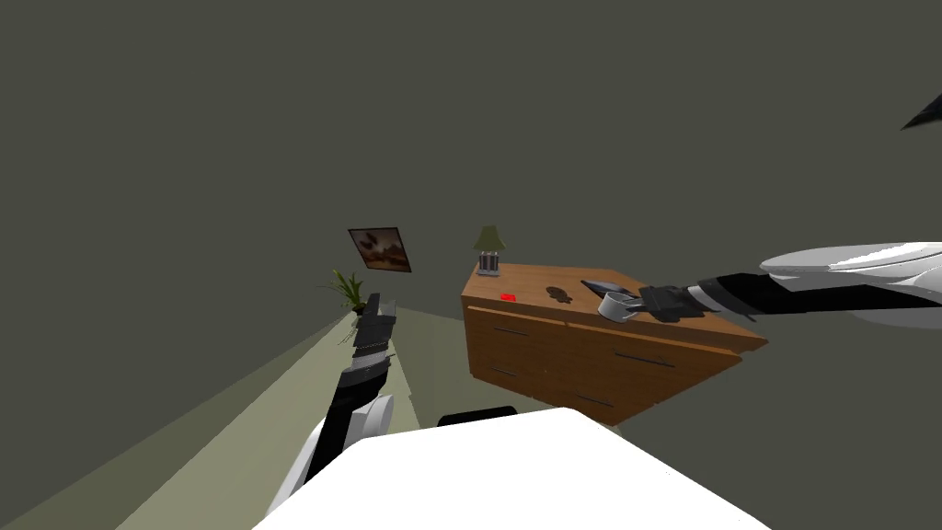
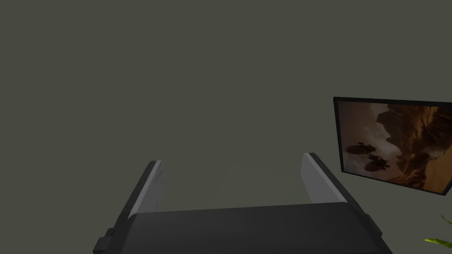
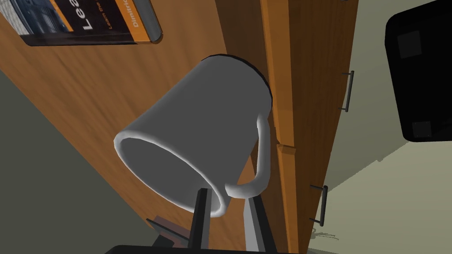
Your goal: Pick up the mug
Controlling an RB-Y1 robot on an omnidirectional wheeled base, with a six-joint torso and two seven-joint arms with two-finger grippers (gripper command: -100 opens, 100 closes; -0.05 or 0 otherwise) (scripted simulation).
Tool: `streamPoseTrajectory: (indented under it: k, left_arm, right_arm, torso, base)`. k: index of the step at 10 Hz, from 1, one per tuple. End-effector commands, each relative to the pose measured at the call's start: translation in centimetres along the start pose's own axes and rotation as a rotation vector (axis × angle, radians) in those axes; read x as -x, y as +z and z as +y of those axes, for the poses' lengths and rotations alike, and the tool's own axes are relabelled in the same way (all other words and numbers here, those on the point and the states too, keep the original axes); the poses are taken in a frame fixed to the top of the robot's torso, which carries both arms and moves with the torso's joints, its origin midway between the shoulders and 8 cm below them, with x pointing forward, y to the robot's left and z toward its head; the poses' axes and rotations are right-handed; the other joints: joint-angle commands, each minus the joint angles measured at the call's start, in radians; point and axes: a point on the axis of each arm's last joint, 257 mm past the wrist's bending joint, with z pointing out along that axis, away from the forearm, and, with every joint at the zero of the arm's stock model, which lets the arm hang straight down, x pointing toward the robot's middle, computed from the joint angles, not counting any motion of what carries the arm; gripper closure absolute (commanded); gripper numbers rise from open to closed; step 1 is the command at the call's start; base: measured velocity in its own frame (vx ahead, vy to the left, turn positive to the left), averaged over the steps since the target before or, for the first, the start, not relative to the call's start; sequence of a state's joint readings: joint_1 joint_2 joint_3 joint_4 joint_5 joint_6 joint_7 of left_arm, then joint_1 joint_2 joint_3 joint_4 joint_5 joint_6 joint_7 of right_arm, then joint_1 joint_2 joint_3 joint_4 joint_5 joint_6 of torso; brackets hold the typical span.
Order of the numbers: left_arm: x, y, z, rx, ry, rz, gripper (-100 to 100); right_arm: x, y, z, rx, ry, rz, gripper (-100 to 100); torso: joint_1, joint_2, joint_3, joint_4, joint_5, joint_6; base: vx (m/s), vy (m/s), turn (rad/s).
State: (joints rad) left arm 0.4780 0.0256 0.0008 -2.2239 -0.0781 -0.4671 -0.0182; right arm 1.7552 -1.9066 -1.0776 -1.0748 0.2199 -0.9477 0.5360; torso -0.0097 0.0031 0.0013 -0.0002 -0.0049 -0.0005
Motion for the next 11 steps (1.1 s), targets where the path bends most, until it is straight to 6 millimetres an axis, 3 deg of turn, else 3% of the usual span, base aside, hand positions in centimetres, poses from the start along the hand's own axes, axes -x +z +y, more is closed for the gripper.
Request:
streamPoseTrajectory:
  k: [1,11]
  left_arm:
    - [0.0,0.0,0.0,0.000,0.000,0.000,0]
    - [0.0,0.0,0.0,0.000,0.000,0.000,0]
  right_arm:
    - [0.5,0.6,-0.5,-0.002,0.003,0.016,100]
    - [3.2,2.6,-3.2,-0.044,0.090,0.060,100]
  torso:
    - [0.000,0.000,0.000,0.000,0.000,0.000]
    - [-0.001,0.001,0.000,0.000,-0.001,-0.004]
  base:
    - [-0.091,-0.039,0.102]
    - [-0.118,-0.053,0.106]
